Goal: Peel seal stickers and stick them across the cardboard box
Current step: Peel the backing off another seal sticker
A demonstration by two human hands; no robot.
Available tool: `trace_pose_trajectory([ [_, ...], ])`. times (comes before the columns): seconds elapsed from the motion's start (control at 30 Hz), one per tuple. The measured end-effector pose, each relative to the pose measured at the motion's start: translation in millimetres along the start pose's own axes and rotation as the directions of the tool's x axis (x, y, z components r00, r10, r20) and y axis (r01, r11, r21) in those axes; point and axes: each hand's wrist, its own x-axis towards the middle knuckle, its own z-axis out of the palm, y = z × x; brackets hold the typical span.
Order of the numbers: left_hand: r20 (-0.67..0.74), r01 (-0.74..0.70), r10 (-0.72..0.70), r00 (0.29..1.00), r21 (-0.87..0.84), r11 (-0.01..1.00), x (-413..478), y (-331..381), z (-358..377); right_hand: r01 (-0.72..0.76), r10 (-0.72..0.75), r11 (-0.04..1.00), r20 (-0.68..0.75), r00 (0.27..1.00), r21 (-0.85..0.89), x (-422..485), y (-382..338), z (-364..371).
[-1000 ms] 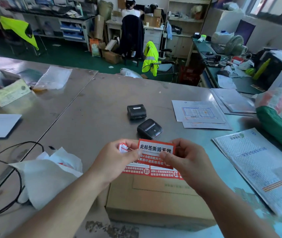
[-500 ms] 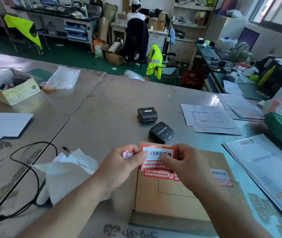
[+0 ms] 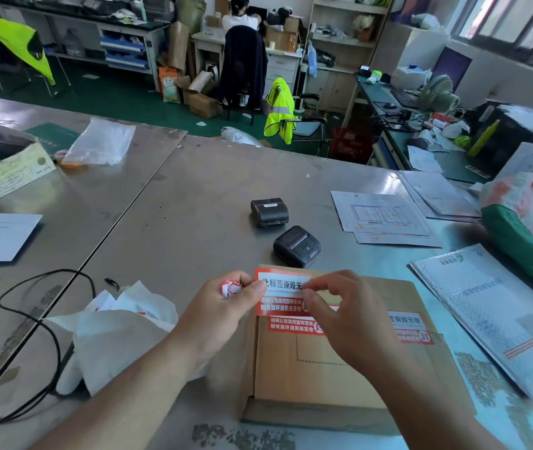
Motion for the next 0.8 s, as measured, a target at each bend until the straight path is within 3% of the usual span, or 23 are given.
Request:
trace_pose_trajectory([
  [0.2,0.056,0.010,-0.007,0.998,-0.063,0.998,1.8,5.0,16.9,0.087,-0.104,0.988,0.130,0.986,0.131,-5.1,7.2,-4.6],
  [0.57,0.125,0.077,-0.048,0.991,-0.236,0.969,1.1,7.9,24.6,0.048,-0.139,0.940,0.249,0.958,0.338,-9.0,11.6,-15.2],
  [0.8,0.163,0.119,-0.080,0.983,-0.242,0.963,4.0,5.3,25.7,0.124,-0.213,0.940,0.265,0.941,0.317,-5.3,11.1,-14.3],
])
